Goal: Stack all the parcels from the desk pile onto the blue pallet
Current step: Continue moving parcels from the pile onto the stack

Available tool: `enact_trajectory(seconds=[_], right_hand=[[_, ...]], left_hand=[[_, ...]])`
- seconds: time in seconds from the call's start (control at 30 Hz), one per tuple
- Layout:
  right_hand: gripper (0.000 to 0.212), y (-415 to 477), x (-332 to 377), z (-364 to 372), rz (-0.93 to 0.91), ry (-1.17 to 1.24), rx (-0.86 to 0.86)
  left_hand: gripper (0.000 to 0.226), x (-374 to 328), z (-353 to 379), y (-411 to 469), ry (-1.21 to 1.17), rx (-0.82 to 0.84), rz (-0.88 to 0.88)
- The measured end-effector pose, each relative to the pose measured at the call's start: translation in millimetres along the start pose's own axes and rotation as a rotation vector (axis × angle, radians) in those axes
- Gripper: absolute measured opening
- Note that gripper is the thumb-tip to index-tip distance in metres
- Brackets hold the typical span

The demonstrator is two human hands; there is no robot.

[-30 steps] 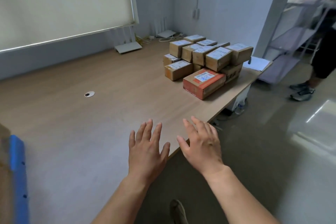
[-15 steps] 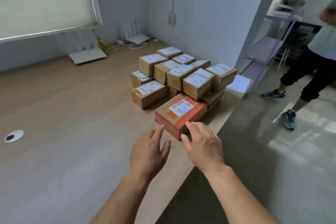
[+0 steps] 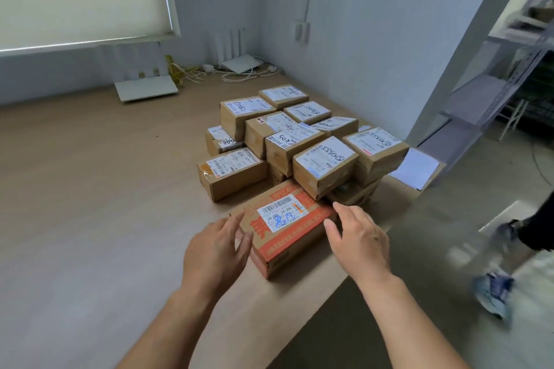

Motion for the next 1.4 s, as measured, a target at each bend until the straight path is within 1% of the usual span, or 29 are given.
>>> enact_trajectory(seconds=[0.13, 0.23, 0.37, 0.5, 0.57, 0.63, 0.7, 0.8, 0.97, 1.07, 1.17, 1.4], right_hand=[[0.045, 46, -43, 9, -0.027, 0.022, 0.074], [0.046, 81, -69, 18, -0.056, 0.047, 0.141], [0.046, 121, -88, 27, -0.081, 0.097, 0.199], [0.039, 147, -95, 35, -0.128, 0.15, 0.221], [0.039, 156, -96, 39, -0.148, 0.162, 0.227], [0.042, 163, -97, 44, -0.148, 0.178, 0.256], [0.043, 169, -96, 49, -0.143, 0.209, 0.311], [0.039, 174, -94, 57, -0.102, 0.346, 0.397], [0.036, 172, -94, 63, -0.041, 0.496, 0.468], [0.041, 169, -96, 66, -0.05, 0.568, 0.493], [0.047, 166, -95, 68, -0.1, 0.576, 0.512], [0.048, 159, -89, 66, -0.134, 0.616, 0.497]], left_hand=[[0.053, -26, 14, 19, -0.012, -0.025, -0.131], [0.05, -52, 32, 37, -0.097, -0.021, -0.213], [0.048, -78, 54, 67, -0.232, -0.049, -0.272], [0.051, -104, 69, 90, -0.228, -0.053, -0.319], [0.053, -112, 80, 100, -0.349, -0.011, -0.37], [0.051, -120, 87, 107, -0.451, -0.003, -0.399], [0.046, -126, 90, 113, -0.519, -0.008, -0.418], [0.043, -130, 100, 121, -0.649, 0.003, -0.433], [0.04, -129, 106, 119, -0.782, -0.057, -0.469], [0.04, -131, 107, 114, -0.797, -0.077, -0.456], [0.04, -131, 107, 112, -0.792, -0.086, -0.443], [0.041, -127, 101, 103, -0.793, -0.099, -0.436]])
Point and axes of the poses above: each hand's wrist, its own y-axis towards the middle knuckle, its own z-axis out of the palm, x = y × z, the point moved 6 cm from there along y, towards the middle knuckle, and after that the axes turned 10 degrees about -y, right-handed, at the moved point
